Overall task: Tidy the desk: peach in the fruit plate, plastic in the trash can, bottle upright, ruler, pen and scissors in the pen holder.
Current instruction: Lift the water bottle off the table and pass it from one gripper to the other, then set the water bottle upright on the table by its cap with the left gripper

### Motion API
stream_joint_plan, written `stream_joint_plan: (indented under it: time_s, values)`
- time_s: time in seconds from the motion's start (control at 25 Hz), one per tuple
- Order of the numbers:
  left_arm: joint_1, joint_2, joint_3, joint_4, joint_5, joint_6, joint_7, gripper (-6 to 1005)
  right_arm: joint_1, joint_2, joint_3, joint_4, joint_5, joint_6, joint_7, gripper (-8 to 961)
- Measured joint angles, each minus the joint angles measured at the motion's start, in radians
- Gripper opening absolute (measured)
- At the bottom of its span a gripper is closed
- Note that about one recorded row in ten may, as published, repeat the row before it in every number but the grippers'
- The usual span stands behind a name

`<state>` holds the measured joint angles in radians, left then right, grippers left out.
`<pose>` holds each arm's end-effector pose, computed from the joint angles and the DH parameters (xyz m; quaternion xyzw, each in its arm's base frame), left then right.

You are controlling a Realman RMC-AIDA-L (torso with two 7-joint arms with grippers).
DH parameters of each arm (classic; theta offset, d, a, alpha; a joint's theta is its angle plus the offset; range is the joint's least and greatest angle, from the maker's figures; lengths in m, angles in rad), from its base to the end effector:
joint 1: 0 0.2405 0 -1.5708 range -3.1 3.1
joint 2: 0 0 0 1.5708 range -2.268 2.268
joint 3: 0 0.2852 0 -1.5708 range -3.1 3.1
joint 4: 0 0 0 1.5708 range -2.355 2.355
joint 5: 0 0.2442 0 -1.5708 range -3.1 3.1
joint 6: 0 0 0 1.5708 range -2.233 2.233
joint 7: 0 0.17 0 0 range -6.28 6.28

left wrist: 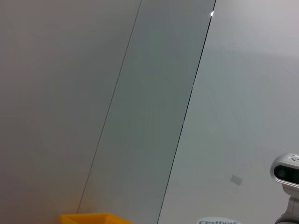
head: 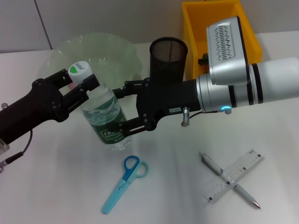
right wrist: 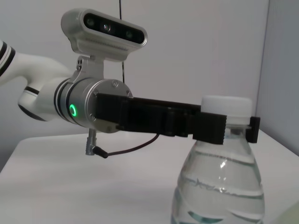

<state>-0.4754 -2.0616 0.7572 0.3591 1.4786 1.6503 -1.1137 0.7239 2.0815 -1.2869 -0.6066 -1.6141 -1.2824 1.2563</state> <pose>-0.2831 0.3576 -0.0340 -0.8467 -0.2001 -0.4571 0.1848 0.1729 0.4199 -0.1154 -0.9733 0.0302 0.2152 0.0733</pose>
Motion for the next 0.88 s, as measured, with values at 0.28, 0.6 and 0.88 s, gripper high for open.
stream_joint_plan:
  time_s: [0.28,0.6,0.88]
  values:
    - [0.001,0.0,-0.001,0.002,0.0,-0.009,0.0,440,-0.02,0.0,0.007,-0.023,-0.002,0.001,0.004,824]
    - [0.022,0.017,-0.038,0.015,0.001,-0.025,0.004,440,-0.102,0.0,0.026,-0.093,0.005,0.01,0.038,824]
    - [0.051,0.017,-0.106,0.037,0.001,-0.065,0.062,439,-0.128,-0.002,0.067,-0.057,0.001,0.012,0.042,824]
